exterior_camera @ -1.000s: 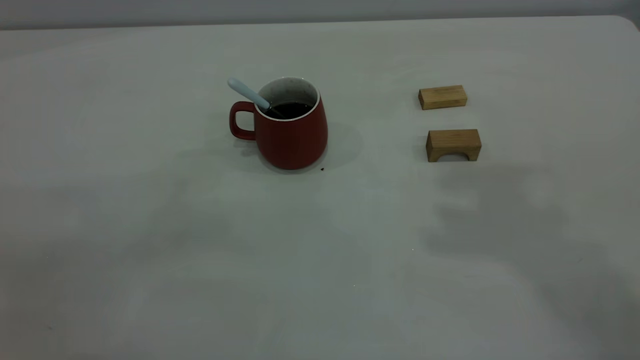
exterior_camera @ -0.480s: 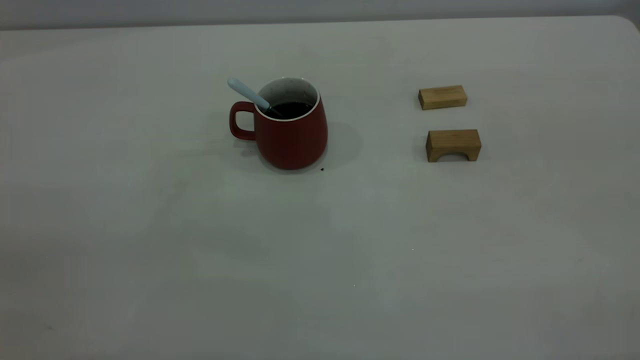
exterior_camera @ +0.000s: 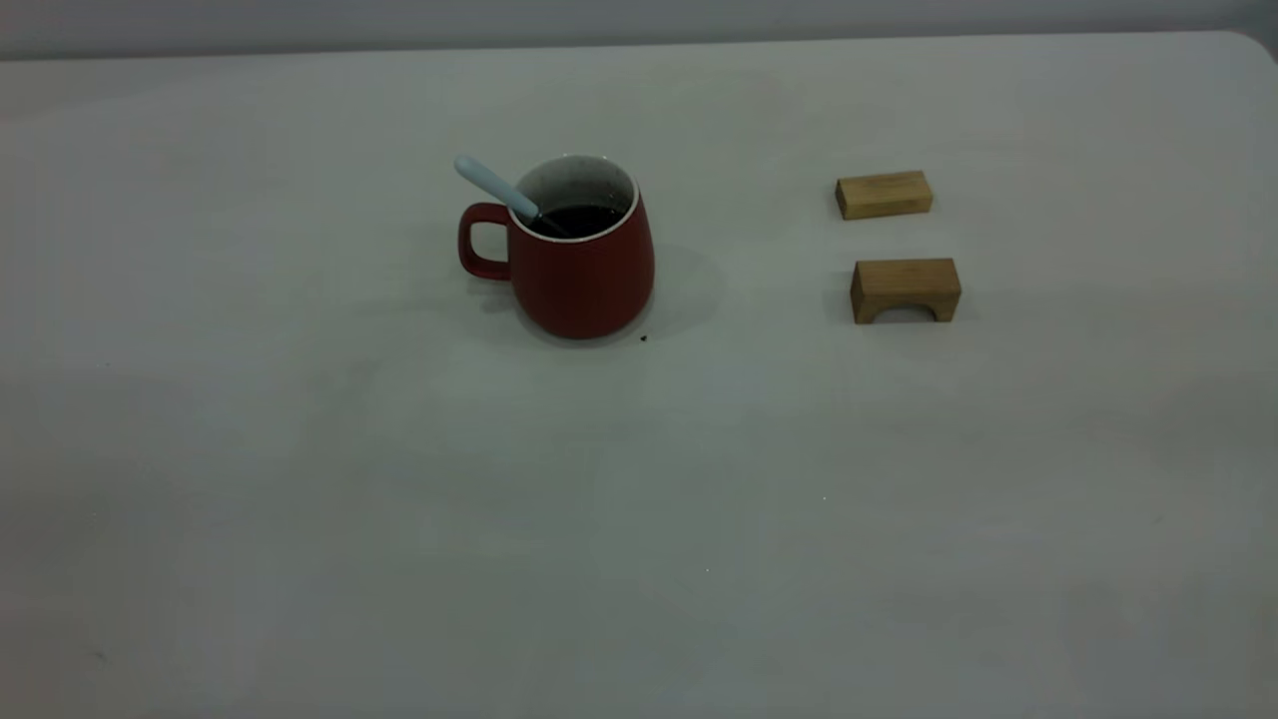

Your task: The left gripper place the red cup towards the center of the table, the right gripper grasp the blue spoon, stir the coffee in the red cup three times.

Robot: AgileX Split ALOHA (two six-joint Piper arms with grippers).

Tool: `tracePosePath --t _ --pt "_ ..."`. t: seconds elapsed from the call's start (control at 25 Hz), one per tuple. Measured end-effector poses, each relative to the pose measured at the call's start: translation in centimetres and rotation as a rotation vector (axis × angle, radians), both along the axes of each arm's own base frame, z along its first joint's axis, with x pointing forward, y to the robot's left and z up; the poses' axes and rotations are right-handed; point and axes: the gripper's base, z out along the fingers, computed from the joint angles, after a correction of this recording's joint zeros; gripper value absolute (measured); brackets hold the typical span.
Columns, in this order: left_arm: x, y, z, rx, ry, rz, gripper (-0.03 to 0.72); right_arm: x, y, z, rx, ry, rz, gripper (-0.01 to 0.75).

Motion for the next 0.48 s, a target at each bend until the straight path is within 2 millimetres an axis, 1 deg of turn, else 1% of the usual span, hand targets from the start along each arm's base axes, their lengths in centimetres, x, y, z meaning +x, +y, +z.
tracePosePath --t 0.08,0.16,0.48 --pt "0.0 0.0 0.0 0.0 0.0 0.0 0.382 -0.04 -0.01 -0.84 0.0 0.009 -0.01 0.493" --pt "0.0 0.0 0.0 0.0 0.0 0.0 0.382 -0.18 -0.01 -1.26 0.0 0.009 -0.012 0.493" --pt "0.0 0.0 0.0 0.0 0.0 0.0 0.382 -0.87 0.01 -1.33 -0.013 -0.041 0.001 0.493"
